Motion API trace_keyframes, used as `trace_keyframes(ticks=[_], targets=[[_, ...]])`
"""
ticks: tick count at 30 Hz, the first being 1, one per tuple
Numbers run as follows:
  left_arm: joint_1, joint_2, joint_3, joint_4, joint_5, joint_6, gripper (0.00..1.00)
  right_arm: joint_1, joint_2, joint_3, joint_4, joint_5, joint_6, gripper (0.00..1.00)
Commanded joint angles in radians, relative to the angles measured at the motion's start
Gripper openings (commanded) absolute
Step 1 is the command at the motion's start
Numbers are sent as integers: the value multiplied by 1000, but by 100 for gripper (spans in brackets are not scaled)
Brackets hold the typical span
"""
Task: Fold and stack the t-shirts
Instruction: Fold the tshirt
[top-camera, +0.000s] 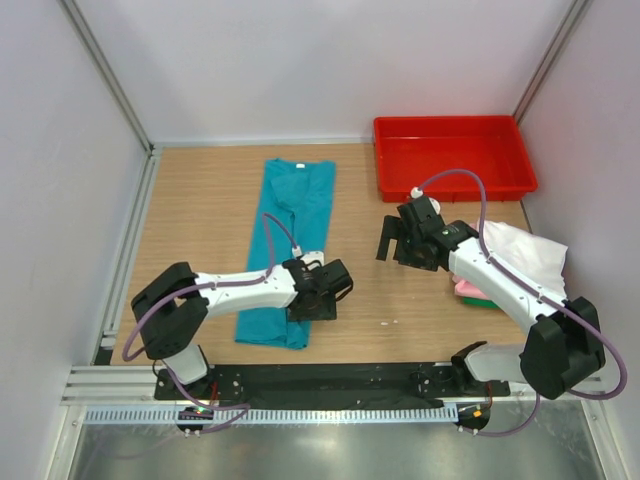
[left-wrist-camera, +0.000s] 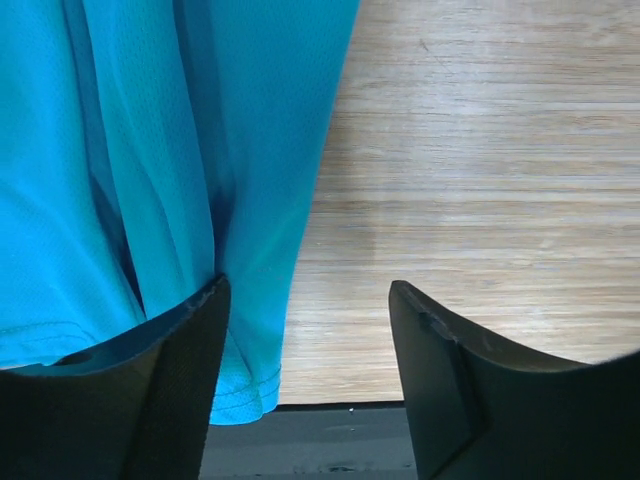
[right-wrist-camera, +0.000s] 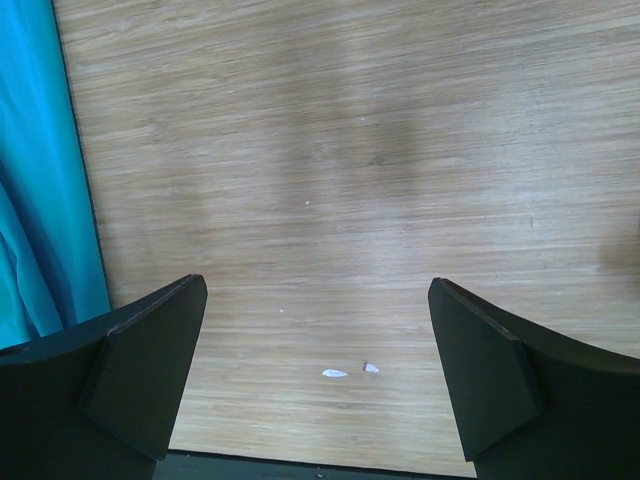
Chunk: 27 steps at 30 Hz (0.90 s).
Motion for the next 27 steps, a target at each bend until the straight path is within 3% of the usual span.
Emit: trace_keyframes(ticks=[1,6,16,27], targets=[[5,-50,9,-33,-57,-7,68,3,4,-7,35,-6,20,100],[20,-55,1,-59,-78,21,77,3,4,-18,40,-6,20,100],[32,-106,-36,16,9,90,92,3,0,-26,33,3,18,100],[32,-167,-102,21,71,87,100,3,12,-35,41,-1,18,100]])
